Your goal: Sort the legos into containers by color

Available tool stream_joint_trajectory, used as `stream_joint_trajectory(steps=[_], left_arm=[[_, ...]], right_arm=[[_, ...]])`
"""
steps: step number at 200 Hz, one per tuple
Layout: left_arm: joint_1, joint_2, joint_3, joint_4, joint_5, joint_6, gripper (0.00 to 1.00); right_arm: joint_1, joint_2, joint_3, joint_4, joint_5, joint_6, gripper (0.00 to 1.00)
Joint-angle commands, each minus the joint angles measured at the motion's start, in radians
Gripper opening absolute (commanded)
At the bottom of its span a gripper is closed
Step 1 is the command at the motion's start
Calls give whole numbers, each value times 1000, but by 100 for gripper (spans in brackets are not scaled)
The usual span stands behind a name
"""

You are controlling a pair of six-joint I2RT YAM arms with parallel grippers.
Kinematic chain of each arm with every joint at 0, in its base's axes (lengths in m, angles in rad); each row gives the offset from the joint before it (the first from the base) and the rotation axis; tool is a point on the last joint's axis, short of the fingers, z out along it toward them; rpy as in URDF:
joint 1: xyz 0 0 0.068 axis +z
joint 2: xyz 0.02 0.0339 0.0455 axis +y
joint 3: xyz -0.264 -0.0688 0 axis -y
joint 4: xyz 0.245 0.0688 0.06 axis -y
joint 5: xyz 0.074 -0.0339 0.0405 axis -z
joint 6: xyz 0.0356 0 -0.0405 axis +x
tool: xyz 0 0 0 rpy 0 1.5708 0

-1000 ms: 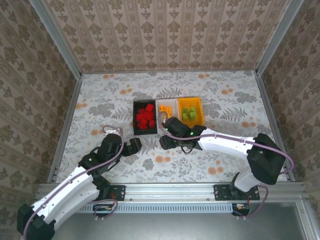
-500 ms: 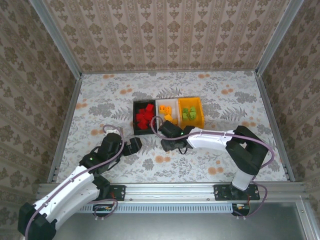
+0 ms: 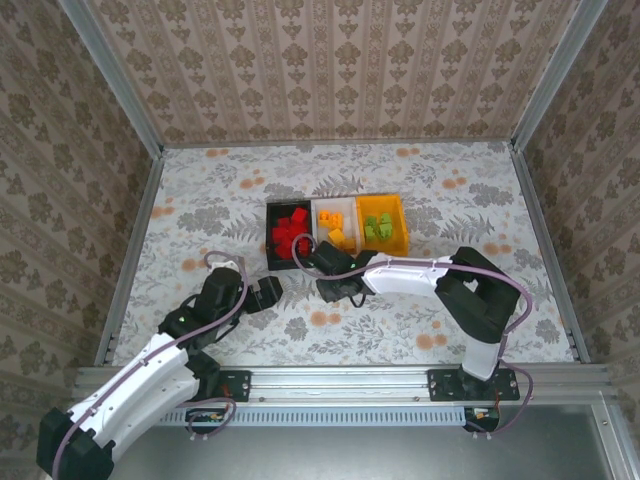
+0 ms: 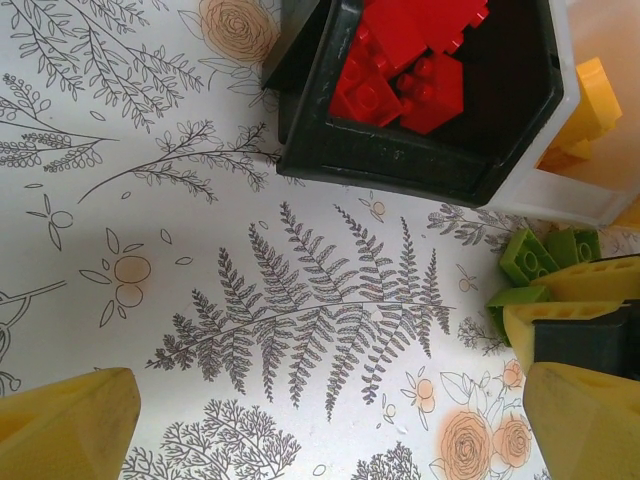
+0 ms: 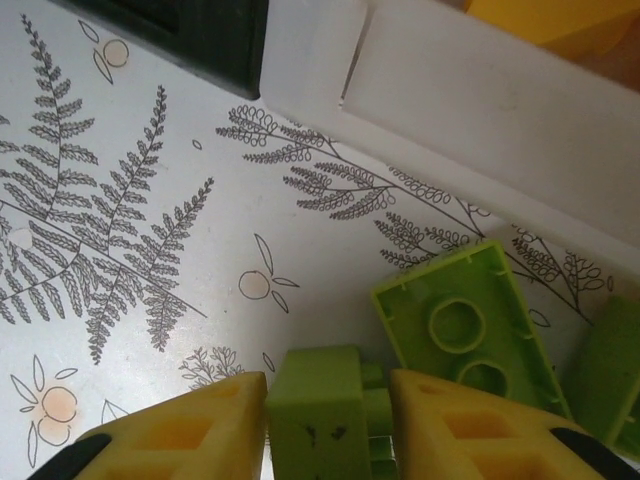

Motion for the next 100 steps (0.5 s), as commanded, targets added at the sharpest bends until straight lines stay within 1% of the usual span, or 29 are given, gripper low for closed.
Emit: stream_joint_trajectory(steps=[1, 24, 49, 82, 100], left_arm=[[9, -11, -14, -1, 11, -21, 100], [10, -11, -14, 0, 13, -21, 100], [12, -11, -14, 0, 16, -24, 100], [15, -10, -15, 1, 8, -18, 100], [18, -10, -17, 9, 15, -20, 100]], right_arm=[[6, 9, 21, -33, 21, 11, 37], [7, -15, 8, -19, 24, 15, 30], [7, -104, -20, 1, 11, 20, 25], [0, -297, -74, -4, 67, 42, 25], [-46, -383, -75, -38, 110, 49, 25]])
